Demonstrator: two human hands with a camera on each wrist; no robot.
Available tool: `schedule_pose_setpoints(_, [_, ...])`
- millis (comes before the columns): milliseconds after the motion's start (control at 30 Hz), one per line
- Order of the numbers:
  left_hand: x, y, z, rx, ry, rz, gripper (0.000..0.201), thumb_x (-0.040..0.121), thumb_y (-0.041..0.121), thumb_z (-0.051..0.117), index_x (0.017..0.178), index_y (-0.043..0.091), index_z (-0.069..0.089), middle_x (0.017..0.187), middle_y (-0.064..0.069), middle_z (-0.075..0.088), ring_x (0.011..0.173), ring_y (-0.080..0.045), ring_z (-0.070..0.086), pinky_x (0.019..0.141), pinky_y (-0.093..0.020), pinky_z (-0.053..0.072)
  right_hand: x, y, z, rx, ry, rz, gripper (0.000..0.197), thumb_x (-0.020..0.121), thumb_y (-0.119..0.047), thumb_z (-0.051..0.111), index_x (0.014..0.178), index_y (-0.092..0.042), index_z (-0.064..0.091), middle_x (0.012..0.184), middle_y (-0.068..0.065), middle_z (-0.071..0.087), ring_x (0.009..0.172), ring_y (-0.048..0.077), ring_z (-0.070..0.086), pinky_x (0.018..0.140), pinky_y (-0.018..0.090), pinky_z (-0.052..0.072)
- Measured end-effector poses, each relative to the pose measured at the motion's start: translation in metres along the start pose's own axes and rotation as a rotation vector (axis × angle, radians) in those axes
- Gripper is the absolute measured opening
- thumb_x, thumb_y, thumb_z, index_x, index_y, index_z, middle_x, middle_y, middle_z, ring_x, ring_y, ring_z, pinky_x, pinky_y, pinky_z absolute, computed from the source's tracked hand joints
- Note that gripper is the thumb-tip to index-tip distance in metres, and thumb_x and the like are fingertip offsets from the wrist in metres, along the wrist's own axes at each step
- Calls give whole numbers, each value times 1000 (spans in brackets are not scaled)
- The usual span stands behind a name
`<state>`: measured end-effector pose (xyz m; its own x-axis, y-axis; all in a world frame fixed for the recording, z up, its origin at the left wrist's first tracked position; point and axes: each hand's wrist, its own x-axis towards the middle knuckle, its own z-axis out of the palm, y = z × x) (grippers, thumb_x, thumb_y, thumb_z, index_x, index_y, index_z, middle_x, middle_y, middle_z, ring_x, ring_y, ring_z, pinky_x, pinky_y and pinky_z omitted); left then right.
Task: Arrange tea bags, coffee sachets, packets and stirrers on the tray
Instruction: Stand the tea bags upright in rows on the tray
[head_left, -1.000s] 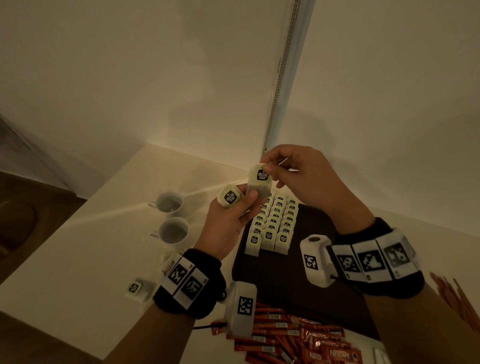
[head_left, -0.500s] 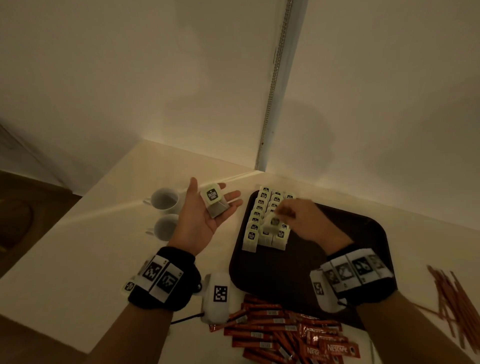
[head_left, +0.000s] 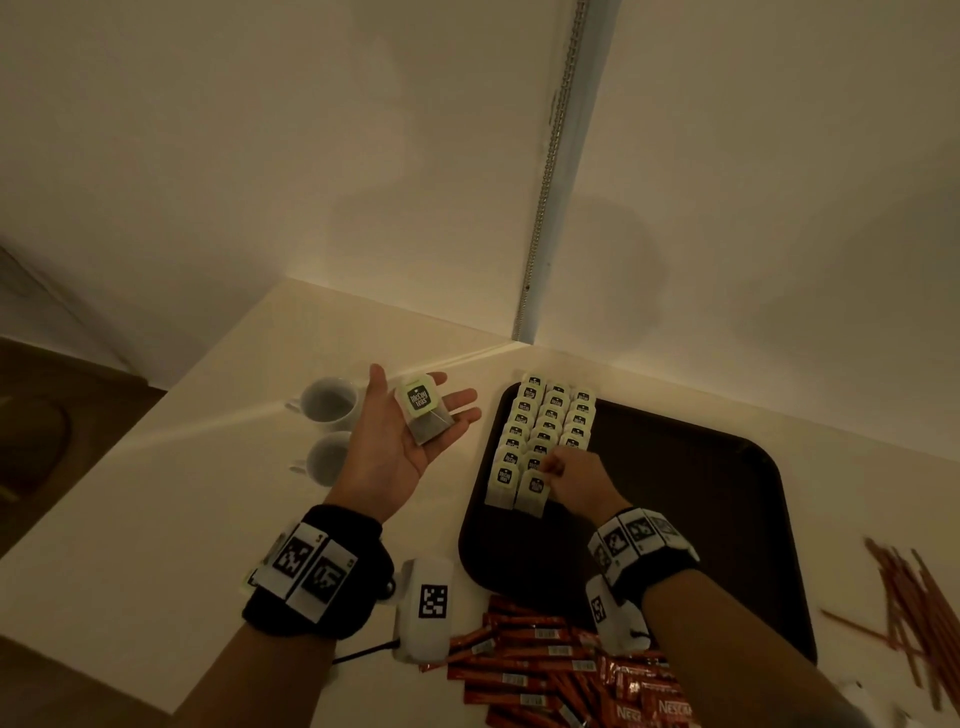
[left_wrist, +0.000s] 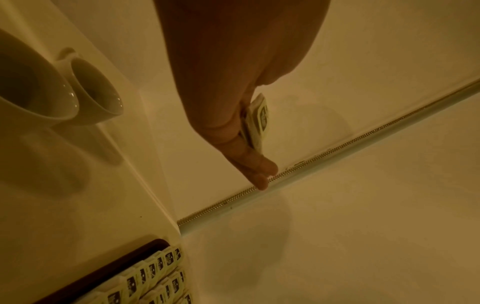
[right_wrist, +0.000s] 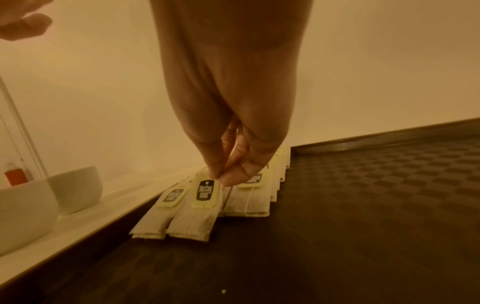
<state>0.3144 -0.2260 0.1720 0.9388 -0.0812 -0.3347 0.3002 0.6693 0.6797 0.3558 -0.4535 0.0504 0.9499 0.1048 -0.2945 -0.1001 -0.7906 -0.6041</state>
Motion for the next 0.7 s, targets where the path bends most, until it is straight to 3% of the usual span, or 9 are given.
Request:
schedule_pose_setpoints(133, [1,0,-1,54,-11,-20,74,93,63,16,122,5,51,100,-22,70,89,-33,70,68,-30,59,4,-2,4,-28,-2,15,14,88,-11,63,99,-4,62,105,12,64,95,19,60,82,26,51])
schedule_pose_setpoints(233, [2,-1,0,172,-18,-38,75,91,66,10,121,10,50,100,-21,71,86,-31,71,60,-27,57,1,-26,-7,105,128,-42,17,89,-24,62,100,-10,62,100,5,61,88,16,56,68,14,43])
schedule_pose_setpoints(333, [4,-2,5,292,-56,-50,78,89,68,7,121,12,51,98,-22,71,79,-31,72,53,-26,56,-19,-82,-37,337,191,-299,18,92,-30,56,105,-20,64,99,-1,57,87,10,52,68,6,38])
schedule_pose_setpoints(433, [5,-1,17,399,-124,-28,80,85,69,7,122,15,53,99,-20,71,77,-30,71,52,-25,54,-40,-131,-67,333,130,-570,13,88,-30,62,101,-32,65,97,-4,55,86,-1,51,72,6,38])
schedule_pose_setpoints(500, [3,0,23,429,-186,27,76,79,71,16,121,20,54,107,-16,70,90,-30,70,61,-26,55,-46,-148,-80,260,163,-668,8,86,-22,66,93,-25,68,89,-8,58,82,-4,50,71,4,35])
schedule_pose_setpoints(567, [4,0,24,472,-229,167,65,81,69,40,121,20,55,117,-8,67,107,-25,65,78,-28,55,-49,-159,-93,208,240,-726,6,87,-19,64,89,-18,70,83,-9,63,78,-2,52,71,4,34])
schedule_pose_setpoints(633, [4,-1,23,548,-227,365,59,77,46,70,124,15,53,119,-5,64,111,-19,62,88,-29,52,-55,-168,-105,171,328,-793,8,88,-19,63,87,-15,70,82,-6,67,76,4,54,71,6,35])
schedule_pose_setpoints(700, [3,-3,25,560,-202,492,56,72,25,75,121,10,54,111,-7,66,104,-18,64,87,-26,51,-60,-175,-115,144,396,-851,9,86,-21,64,86,-15,71,80,-5,69,74,7,54,70,9,36])
